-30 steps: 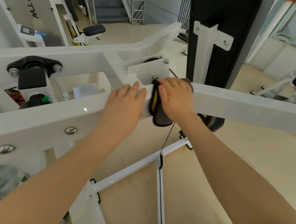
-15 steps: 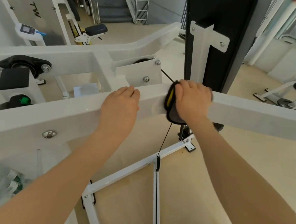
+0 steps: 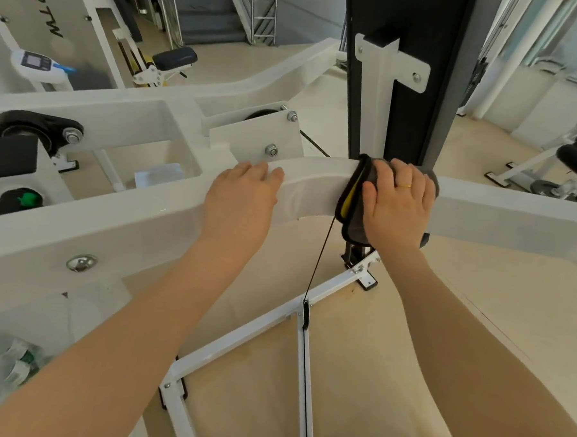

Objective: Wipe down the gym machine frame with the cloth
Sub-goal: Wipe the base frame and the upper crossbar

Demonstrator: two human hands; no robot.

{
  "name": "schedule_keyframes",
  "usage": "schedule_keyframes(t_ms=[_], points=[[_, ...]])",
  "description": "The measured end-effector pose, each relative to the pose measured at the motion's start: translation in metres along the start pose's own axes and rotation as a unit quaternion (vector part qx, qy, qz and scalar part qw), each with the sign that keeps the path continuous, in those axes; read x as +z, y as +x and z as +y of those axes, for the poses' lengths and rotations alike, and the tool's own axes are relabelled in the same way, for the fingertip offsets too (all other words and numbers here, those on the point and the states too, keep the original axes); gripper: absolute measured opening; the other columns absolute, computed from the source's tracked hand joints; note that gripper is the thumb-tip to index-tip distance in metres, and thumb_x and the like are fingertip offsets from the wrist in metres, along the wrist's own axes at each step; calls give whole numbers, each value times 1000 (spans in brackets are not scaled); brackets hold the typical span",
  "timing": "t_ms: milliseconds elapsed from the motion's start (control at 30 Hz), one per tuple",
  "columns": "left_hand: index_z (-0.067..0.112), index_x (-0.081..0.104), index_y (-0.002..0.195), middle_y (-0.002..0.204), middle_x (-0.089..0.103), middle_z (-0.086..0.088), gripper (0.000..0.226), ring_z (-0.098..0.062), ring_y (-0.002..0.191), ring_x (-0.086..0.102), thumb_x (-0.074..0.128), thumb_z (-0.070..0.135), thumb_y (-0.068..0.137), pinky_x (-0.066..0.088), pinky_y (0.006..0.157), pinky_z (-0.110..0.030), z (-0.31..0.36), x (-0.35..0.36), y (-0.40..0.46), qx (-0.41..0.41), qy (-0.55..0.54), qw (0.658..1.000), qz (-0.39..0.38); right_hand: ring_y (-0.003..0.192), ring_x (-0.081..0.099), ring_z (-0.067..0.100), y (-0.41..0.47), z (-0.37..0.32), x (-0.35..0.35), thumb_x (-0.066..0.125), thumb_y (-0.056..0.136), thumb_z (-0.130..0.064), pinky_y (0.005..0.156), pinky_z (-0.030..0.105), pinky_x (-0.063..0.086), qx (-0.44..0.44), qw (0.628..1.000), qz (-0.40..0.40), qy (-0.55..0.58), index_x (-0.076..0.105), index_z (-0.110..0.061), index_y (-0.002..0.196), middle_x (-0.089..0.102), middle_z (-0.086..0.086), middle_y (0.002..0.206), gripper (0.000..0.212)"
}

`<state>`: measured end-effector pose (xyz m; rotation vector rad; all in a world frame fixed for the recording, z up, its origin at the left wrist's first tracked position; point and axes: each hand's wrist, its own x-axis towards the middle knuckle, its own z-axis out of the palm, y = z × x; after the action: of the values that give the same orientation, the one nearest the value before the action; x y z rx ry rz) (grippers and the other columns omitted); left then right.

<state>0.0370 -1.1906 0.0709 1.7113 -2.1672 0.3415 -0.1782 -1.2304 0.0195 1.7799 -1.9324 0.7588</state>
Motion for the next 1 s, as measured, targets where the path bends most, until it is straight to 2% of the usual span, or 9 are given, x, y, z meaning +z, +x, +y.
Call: schedule_keyframes(t_ms=[67, 133, 267, 400, 500, 633, 800, 900, 1000], points=[[9, 45, 135, 133, 51, -14, 44, -31, 122, 46, 53, 14, 92, 36, 96, -40, -1, 1, 1, -1, 3, 1000, -4, 124, 36, 34, -3, -23, 4, 30, 91, -40, 110, 44, 8, 46, 999, -6, 27, 52, -20, 128, 50, 11, 130, 48], [9, 43, 136, 136, 48, -15, 45, -33, 123, 44, 51, 14, 93, 36, 97, -41, -1, 3, 2, 3, 3, 1000, -22, 127, 26, 30, -11, -58, 9, 34, 88, -39, 110, 42, -2, 2, 997, 4, 78, 53, -24, 131, 49, 11, 134, 49], [1, 68, 101, 92, 69, -21, 45, -35, 77, 66, 81, 3, 59, 53, 63, -37, -7, 5, 0, 54, 20, 998, 30, 137, 11, 24, -21, -86, 10, 29, 93, -37, 111, 35, -15, -65, 983, -27, 169, 38, -24, 142, 31, 10, 150, 51], [-3, 65, 105, 96, 66, -25, 43, -39, 81, 64, 78, 2, 65, 53, 67, -41, -9, 8, -3, 74, -1, 997, 32, 130, 26, 27, -11, -42, 11, 32, 94, -36, 112, 38, -1, -70, 995, -4, 78, 43, -24, 135, 44, 8, 140, 45], [-5, 65, 100, 93, 66, -24, 45, -38, 80, 65, 79, -3, 57, 53, 67, -41, -7, 12, -2, 65, 8, 997, 31, 117, 42, 25, -1, -1, -2, 28, 95, -36, 107, 38, 15, -27, 999, 4, 45, 52, -19, 124, 55, 5, 124, 41], [-4, 65, 87, 91, 67, -20, 36, -35, 89, 67, 80, 1, 55, 54, 69, -36, 10, 14, 8, 91, -9, 995, 38, 125, 42, 25, 4, 20, -16, 14, 95, -40, 108, 38, 17, 45, 998, -20, 25, 53, -18, 128, 54, 2, 130, 55], [-4, 60, 110, 106, 64, -21, 44, -38, 101, 61, 73, 1, 68, 51, 82, -41, 41, 20, 34, 125, -43, 991, 25, 112, 56, 23, 12, -30, -7, 28, 96, -38, 97, 37, 30, -66, 997, -28, 38, 62, -21, 118, 64, -1, 119, 44], [-7, 60, 110, 102, 65, -23, 51, -39, 92, 64, 76, -2, 62, 53, 76, -43, 48, 30, 39, 142, -35, 989, 25, 106, 60, 20, 19, -20, -7, 33, 95, -39, 93, 34, 36, -121, 991, -35, 49, 64, -21, 115, 67, -3, 114, 41], [-8, 62, 107, 98, 67, -23, 53, -37, 86, 67, 79, -5, 56, 54, 69, -42, 46, 35, 41, 139, -34, 989, 32, 108, 57, 21, 19, 24, -18, 25, 94, -41, 94, 35, 34, -38, 998, -26, 51, 63, -19, 112, 66, -2, 112, 48]])
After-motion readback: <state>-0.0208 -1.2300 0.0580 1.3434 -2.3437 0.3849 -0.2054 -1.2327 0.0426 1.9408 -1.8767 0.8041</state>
